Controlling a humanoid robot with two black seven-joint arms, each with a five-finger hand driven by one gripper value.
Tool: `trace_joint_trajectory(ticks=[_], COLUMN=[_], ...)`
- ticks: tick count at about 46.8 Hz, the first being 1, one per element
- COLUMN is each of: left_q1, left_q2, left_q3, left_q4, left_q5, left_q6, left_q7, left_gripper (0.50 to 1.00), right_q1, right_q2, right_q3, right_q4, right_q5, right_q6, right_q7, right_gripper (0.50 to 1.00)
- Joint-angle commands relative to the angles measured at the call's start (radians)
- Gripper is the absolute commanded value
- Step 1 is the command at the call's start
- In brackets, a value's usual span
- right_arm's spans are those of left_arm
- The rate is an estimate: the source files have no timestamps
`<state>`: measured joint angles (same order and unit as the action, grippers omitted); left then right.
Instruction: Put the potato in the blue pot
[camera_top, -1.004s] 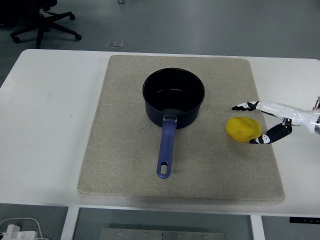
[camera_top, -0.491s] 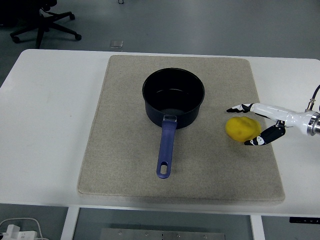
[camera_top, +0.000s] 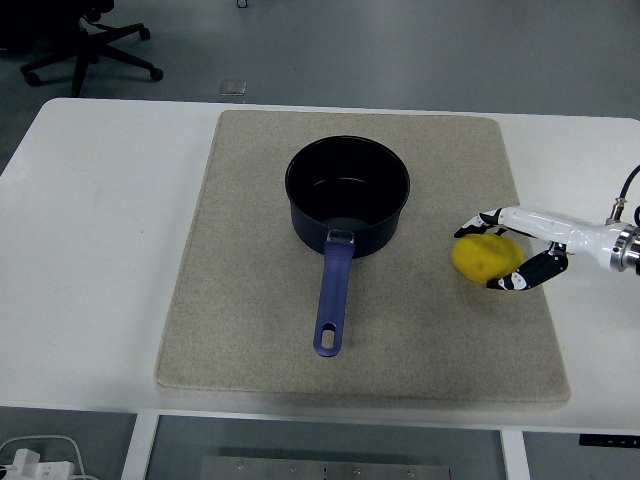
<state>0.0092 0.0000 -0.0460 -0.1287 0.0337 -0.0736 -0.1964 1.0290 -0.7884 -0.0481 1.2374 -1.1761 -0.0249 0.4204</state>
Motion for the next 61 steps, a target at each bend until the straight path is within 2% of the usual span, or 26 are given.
trace_joint_trajectory(ticks=[1, 26, 34, 48, 53, 61], left_q1=[0.0, 0.0, 0.0, 0.0, 0.0, 0.0], left_q2=[0.0, 0.0, 0.0, 0.0, 0.0, 0.0], left_q3=[0.0, 0.0, 0.0, 0.0, 0.0, 0.0], left_q4=[0.0, 0.0, 0.0, 0.0, 0.0, 0.0], left_q5=[0.0, 0.0, 0.0, 0.0, 0.0, 0.0], left_q6=[0.0, 0.0, 0.001, 0.0, 0.0, 0.0], left_q7=[0.0, 0.0, 0.0, 0.0, 0.0, 0.0], left_gripper=[0.994, 0.994, 0.994, 0.994, 0.994, 0.994], right_q1=[-0.003, 0.01, 0.01, 0.014, 0.045, 0.101], right_q2=[0.0, -0.012, -0.012, -0.014, -0.015, -0.017], right_q3=[-0.004, 0.014, 0.019, 0.068, 0.079, 0.079], right_q4=[-0.018, -0.024, -0.026, -0.044, -0.068, -0.125], right_q5=[0.001, 0.021, 0.023, 0.069, 0.096, 0.164], right_q6=[-0.003, -0.001, -0.001, 0.01, 0.014, 0.057], right_q7=[-0.002, 0.018, 0.043, 0.043, 0.041, 0.041], right_gripper=[0.5, 0.5, 0.5, 0.5, 0.5, 0.5])
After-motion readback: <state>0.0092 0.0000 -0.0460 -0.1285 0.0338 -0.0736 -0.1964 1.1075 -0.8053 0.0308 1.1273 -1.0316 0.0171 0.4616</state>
